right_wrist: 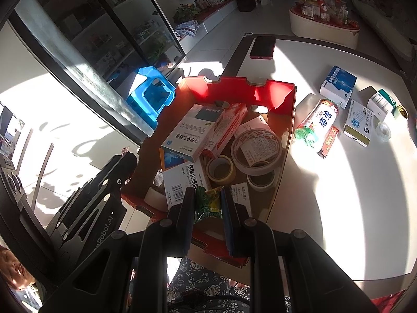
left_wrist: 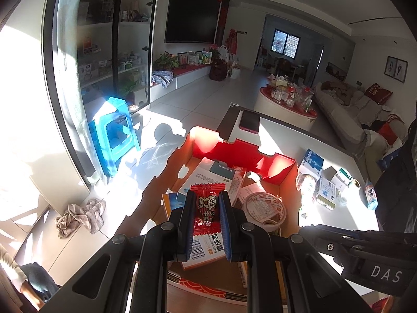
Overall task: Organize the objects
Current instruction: 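Open both grippers to drop the candies into the box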
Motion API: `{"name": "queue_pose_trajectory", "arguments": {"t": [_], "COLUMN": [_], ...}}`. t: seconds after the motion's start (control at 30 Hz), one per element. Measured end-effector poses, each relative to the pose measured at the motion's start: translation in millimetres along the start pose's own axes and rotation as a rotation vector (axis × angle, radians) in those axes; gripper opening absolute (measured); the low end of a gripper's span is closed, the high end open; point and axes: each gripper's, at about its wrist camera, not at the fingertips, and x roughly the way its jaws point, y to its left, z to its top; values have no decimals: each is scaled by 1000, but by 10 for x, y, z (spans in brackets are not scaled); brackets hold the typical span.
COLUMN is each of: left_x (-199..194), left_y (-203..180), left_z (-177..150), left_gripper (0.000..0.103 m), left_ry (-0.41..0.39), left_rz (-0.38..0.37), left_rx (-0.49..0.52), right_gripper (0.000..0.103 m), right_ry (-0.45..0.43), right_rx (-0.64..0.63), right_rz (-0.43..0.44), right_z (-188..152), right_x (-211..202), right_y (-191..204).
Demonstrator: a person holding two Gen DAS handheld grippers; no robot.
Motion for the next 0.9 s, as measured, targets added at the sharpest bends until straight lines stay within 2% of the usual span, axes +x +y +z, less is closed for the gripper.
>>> {"name": "queue_pose_trajectory", "arguments": {"t": [0.53, 0.77, 0.87, 0.9], "left_x": [191, 473, 545, 563], "left_y": [-75, -18, -11, -13], "left_z": [-26, 92, 118, 128], "left_gripper": [18, 18, 19, 22], "left_ry": [51, 178, 207, 217], "left_rz": [-1, -77, -102, -113], "left_rx": [22, -19, -32, -34], "right_gripper": [19, 19, 19, 20], "right_ry": [-1, -13, -8, -3], "right_rx": [24, 15, 22, 23], "right_rz": [-17, -34, -39, -39], "right_z": [64, 182, 224, 233], "right_x": [126, 230, 313, 343], "right_y": [-94, -99, -129, -137]}}
